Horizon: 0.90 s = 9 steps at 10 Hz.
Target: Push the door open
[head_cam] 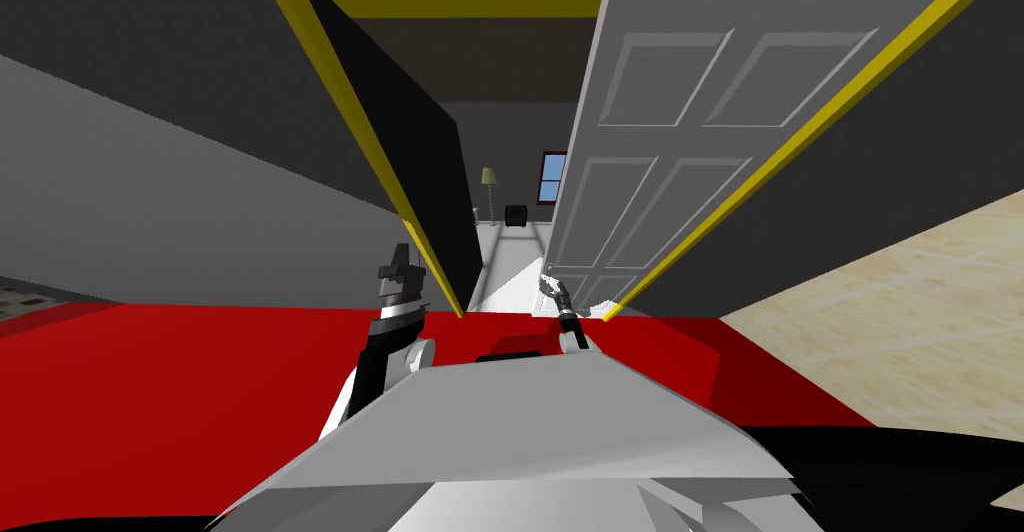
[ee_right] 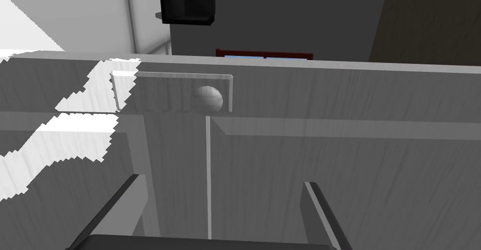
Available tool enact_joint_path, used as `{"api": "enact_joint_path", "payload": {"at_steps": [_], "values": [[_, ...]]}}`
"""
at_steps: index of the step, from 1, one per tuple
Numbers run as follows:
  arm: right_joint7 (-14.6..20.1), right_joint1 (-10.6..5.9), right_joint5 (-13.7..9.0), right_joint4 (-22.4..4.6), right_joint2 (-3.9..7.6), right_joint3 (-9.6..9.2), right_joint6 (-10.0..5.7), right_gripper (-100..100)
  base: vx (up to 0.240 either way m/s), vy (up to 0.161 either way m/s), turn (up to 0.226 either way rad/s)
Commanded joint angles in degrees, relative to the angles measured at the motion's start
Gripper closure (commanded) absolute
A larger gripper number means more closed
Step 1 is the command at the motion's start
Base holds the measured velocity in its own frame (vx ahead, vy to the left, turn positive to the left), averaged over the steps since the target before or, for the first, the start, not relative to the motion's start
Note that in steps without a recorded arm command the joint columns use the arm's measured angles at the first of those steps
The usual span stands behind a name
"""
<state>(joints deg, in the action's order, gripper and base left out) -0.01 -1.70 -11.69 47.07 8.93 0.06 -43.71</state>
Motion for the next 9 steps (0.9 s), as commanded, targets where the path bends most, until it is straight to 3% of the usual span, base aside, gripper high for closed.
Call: {"api": "enact_joint_path", "payload": {"at_steps": [1, 5, 9], "values": [[0.19, -0.67, -0.07, -1.87, 0.02, 0.04, -0.55, -100, 0.036, -0.062, 0.076], [0.58, -2.31, -0.34, -6.38, 0.14, 0.17, -1.03, -100, 0.046, -0.077, 0.111], [0.47, -2.25, -0.44, -6.33, 0.08, 0.47, -1.28, -100, 0.133, -0.029, 0.022]]}}
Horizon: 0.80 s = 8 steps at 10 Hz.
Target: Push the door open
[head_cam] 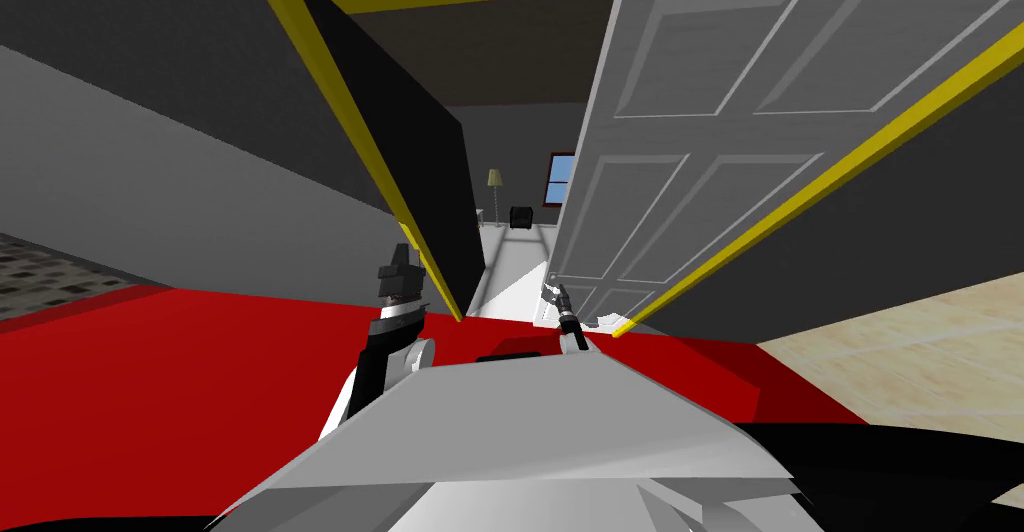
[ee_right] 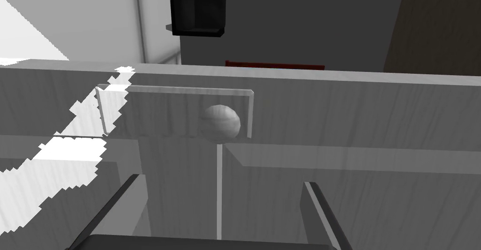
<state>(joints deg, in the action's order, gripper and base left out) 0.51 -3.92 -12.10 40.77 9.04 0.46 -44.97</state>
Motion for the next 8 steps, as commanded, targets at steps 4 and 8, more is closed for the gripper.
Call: {"api": "enact_joint_path", "payload": {"at_steps": [4, 8], "values": [[-0.29, -0.27, -0.25, -0.63, -0.2, 0.59, -0.29, -100, 0.193, -0.043, 0.031], [-0.28, -0.26, -0.26, -0.64, -0.19, 0.62, -0.29, 100, 0.059, -0.009, 0.007]]}}
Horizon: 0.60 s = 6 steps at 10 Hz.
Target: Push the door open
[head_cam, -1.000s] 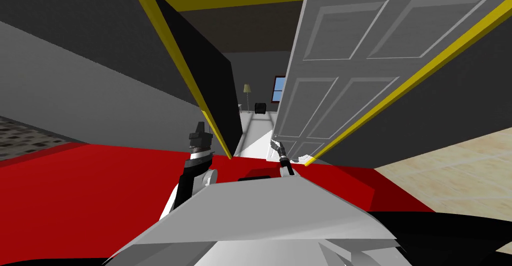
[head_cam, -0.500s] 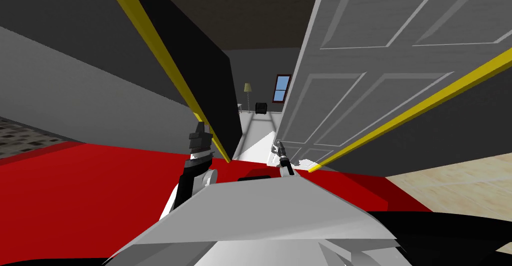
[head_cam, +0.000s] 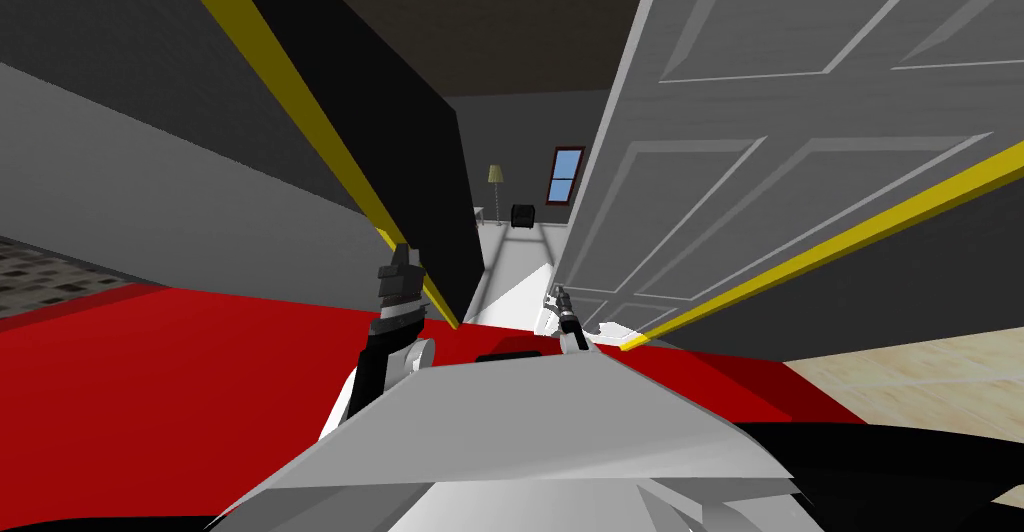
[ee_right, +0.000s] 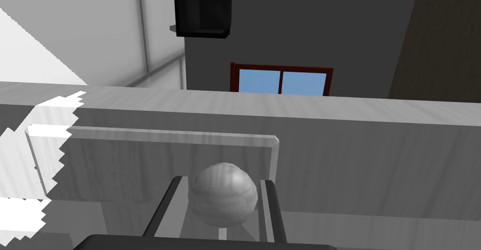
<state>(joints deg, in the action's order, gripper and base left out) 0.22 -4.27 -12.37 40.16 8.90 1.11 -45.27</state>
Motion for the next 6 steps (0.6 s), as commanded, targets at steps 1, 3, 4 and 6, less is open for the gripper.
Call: {"api": "enact_joint_path", "payload": {"at_steps": [1, 3, 4, 6], "values": [[0.0, 0.08, 0.01, -0.03, -0.05, -0.04, 0.0, 100, -0.02, 0.002, 0.002], [0.0, 0.08, 0.01, -0.03, -0.05, -0.04, 0.0, 100, -0.009, 0.002, -0.002], [0.0, 0.08, 0.01, -0.03, -0.05, -0.04, 0.0, 100, 0.0, 0.0, 0.0], [-0.37, 0.17, -0.53, -0.37, 0.08, 0.98, 0.06, 100, 0.146, 0.032, -0.047]]}}
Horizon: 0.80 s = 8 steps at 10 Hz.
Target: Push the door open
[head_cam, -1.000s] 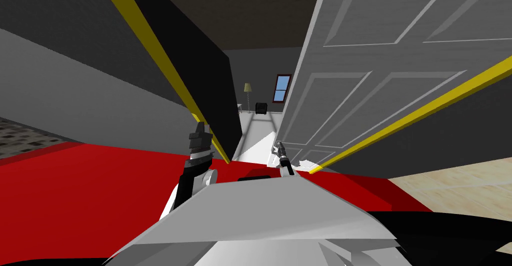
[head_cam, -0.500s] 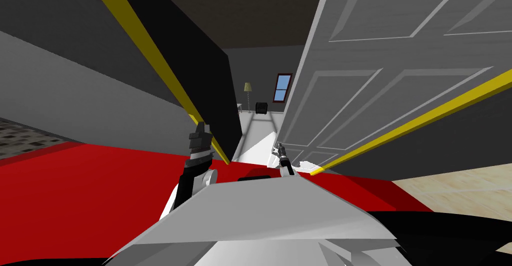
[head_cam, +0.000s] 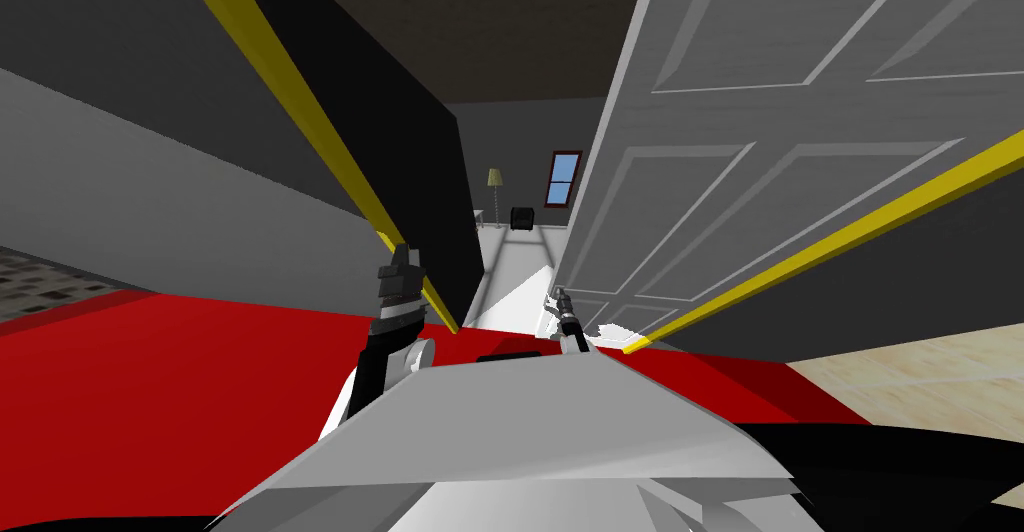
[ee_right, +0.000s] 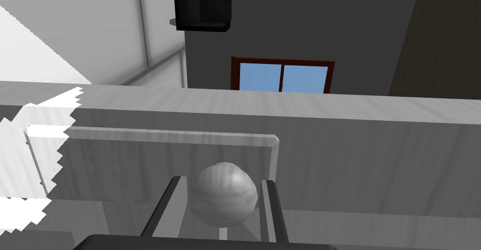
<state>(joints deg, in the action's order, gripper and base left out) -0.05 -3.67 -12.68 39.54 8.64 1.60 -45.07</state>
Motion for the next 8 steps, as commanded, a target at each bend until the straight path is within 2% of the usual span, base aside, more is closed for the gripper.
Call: {"api": "enact_joint_path", "payload": {"at_steps": [1, 8], "values": [[-0.21, -0.42, -0.41, 0.17, 0.38, 0.83, -0.15, 100, 0.164, 0.011, -0.028], [-1.3, -0.4, -2.2, -0.61, 0.85, 4.19, -0.37, 100, 0.177, 0.013, -0.035]]}}
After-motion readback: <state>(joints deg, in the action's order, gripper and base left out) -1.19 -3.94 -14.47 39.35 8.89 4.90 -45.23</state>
